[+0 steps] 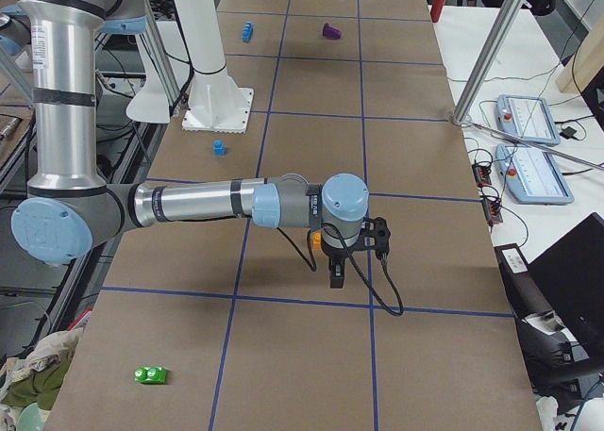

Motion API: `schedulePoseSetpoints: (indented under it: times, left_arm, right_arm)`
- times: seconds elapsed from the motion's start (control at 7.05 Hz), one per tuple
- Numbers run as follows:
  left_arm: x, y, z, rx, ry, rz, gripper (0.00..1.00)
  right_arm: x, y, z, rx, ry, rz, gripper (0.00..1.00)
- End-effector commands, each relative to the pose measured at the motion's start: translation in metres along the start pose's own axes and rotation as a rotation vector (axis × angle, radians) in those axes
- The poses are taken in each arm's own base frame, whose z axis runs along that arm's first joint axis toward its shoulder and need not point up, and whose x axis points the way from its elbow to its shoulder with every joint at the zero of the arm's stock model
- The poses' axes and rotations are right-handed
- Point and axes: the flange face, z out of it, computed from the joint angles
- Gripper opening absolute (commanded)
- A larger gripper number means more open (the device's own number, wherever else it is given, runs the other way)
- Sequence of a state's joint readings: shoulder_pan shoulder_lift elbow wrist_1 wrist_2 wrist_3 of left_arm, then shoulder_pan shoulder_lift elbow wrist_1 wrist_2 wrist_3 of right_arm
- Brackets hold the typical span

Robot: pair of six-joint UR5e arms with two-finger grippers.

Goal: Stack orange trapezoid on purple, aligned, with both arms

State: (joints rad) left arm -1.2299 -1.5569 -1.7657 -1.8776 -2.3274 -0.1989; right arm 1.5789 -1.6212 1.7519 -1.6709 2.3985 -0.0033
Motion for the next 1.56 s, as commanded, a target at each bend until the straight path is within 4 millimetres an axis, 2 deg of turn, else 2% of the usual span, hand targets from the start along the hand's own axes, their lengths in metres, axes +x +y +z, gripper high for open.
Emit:
schedulePoseSetpoints:
  times: [0.0,0.14,0.28,0.85,1.13,1.28,1.42]
  left_arm:
    - [0.04,0.032,0.049,-0.001,0.027,-0.098,1.0]
    - [0.054,0.034,0.068,-0.015,-0.009,-0.086,1.0]
    - [0.055,0.037,0.083,-0.022,-0.053,-0.076,1.0]
    - [0.047,0.028,0.124,-0.072,-0.076,-0.076,1.0]
    - [0.044,0.038,0.145,-0.096,-0.071,-0.053,1.0]
    - [0.039,0.041,0.15,-0.086,-0.062,-0.048,0.94]
    - [0.037,0.043,0.151,-0.086,-0.055,-0.047,0.59]
  right_arm:
    - [0.0,0.0,-0.001,0.002,-0.002,0.001,1.0]
    - [-0.001,-0.001,0.0,0.001,-0.002,0.002,1.0]
    - [-0.003,-0.003,-0.002,0.004,-0.004,-0.001,1.0]
    - [-0.003,-0.005,-0.002,0.004,-0.007,0.0,1.0]
    - [-0.003,-0.005,-0.002,0.004,-0.007,0.0,1.0]
    - [-0.004,-0.005,-0.002,0.005,-0.007,-0.001,1.0]
    - [-0.004,-0.005,-0.003,0.006,-0.007,-0.002,1.0]
